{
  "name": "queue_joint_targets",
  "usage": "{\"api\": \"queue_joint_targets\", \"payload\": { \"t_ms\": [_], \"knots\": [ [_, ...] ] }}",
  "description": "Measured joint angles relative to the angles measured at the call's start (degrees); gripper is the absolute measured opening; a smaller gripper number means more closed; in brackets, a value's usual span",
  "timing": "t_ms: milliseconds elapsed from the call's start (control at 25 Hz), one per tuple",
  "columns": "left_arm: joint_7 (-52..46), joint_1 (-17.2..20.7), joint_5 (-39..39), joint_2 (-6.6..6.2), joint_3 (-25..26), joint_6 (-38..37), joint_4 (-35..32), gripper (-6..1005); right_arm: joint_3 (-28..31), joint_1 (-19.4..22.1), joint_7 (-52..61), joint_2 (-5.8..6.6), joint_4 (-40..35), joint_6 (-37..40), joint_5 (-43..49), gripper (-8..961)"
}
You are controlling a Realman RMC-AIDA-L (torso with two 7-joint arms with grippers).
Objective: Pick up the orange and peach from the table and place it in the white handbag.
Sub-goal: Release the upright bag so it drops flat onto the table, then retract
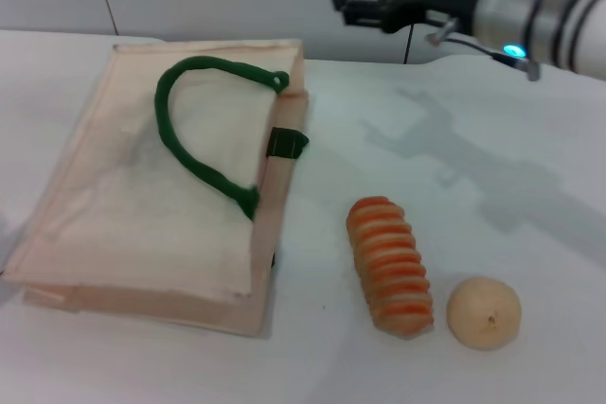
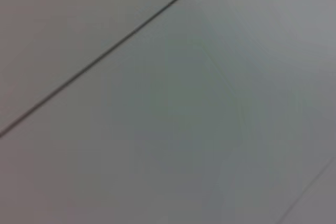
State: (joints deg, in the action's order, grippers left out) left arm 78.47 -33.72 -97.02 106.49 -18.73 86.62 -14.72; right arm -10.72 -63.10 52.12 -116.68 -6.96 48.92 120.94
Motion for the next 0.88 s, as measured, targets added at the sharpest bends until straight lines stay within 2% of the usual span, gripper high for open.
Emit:
{"api": "queue_joint_targets", "payload": {
  "t_ms": [80,200,240,280,440,600,640,680,880],
  "knots": [
    [2.36,0.02,0.04,0.33,-0.02,-1.69,0.24,301,2.92,2.52,-2.17,-0.01,-1.21,3.87,-1.70,893],
    [9.89,-0.05,-0.09,1.45,0.08,-3.98,0.84,551,6.16,7.08,-10.28,-0.03,-1.07,9.21,-8.56,893],
    [15.95,-0.05,-0.47,2.53,0.55,-5.42,1.17,566,7.48,10.19,-16.60,-0.04,-0.38,13.13,-13.76,893],
    [15.95,-0.05,-0.47,2.53,0.55,-5.42,1.17,581,7.48,10.19,-16.60,-0.04,-0.38,13.13,-13.76,893],
    [29.65,0.07,-1.94,5.35,2.11,-8.61,1.35,640,9.21,15.49,-29.48,-0.07,3.74,18.62,-24.66,893],
    [47.35,0.42,-4.62,8.97,4.27,-11.72,1.58,700,9.45,17.06,-34.08,-0.12,5.55,19.07,-29.75,893],
    [56.22,0.56,-7.55,9.81,5.08,-11.95,4.18,699,9.48,17.43,-35.09,-0.14,6.20,19.11,-31.46,893],
    [56.22,0.56,-7.55,9.81,5.08,-11.95,4.18,698,9.51,17.83,-35.85,-0.14,6.68,19.16,-33.08,893],
    [74.21,0.29,-15.76,9.86,5.92,-11.78,12.39,694,9.65,20.40,-36.60,-0.21,7.90,18.18,-41.42,893]
  ]
}}
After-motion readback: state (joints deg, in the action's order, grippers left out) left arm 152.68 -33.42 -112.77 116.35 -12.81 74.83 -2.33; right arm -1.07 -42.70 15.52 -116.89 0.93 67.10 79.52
